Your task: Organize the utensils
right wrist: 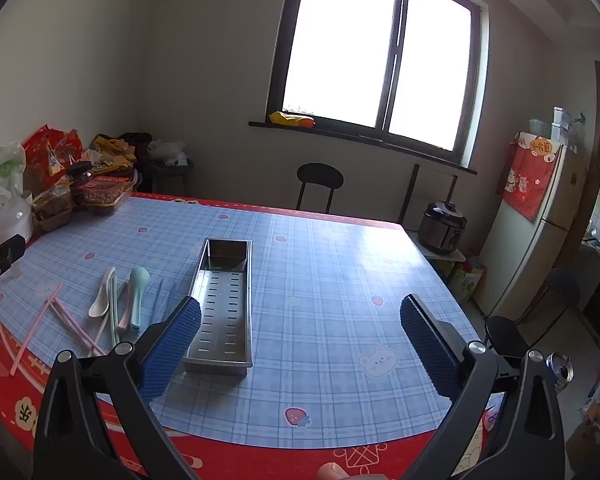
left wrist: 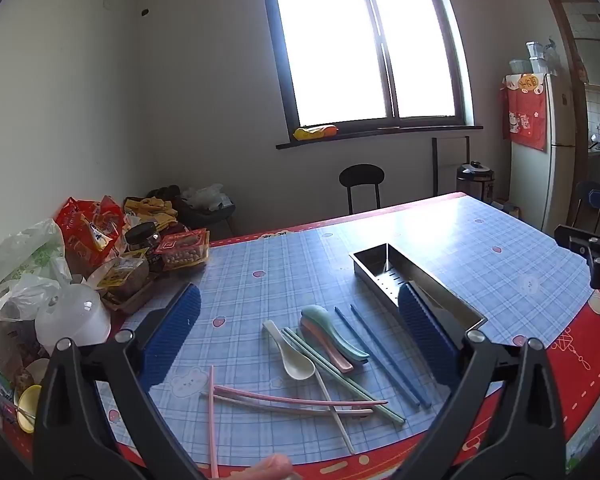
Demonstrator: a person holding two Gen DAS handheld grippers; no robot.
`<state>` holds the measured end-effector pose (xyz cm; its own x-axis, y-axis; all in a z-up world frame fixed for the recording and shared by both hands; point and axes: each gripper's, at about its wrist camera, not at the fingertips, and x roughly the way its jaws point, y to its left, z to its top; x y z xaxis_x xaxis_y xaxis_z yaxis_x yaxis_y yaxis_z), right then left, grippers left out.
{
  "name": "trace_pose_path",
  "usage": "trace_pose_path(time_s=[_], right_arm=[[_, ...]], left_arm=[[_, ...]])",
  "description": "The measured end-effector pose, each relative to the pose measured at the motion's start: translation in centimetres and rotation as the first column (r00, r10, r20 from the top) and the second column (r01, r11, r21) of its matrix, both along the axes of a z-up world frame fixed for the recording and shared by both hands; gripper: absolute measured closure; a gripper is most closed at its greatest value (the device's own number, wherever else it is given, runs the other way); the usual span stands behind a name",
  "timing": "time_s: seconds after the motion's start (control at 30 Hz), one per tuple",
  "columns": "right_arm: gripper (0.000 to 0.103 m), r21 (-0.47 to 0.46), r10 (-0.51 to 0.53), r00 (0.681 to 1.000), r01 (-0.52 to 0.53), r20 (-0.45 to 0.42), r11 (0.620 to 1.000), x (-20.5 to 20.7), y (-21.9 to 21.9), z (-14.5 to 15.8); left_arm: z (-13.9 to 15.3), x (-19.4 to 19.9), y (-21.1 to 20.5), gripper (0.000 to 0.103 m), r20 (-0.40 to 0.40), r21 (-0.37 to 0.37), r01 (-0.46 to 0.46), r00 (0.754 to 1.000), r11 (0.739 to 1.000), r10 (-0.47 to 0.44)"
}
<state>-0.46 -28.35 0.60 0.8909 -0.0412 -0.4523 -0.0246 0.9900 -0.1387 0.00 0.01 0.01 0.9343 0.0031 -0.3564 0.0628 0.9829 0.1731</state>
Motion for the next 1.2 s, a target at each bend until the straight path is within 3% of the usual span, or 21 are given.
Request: trace_pose_path(time_s=[1.2], right_arm=[[0.005, 0.002, -0.003, 1.000, 0.003, -0.006, 1.000, 0.27, -0.08, -0.14]], left_arm=[[0.13, 0.23, -0.02, 0.005, -0.004, -0.005, 0.004, 1.000, 1.000, -0.004]])
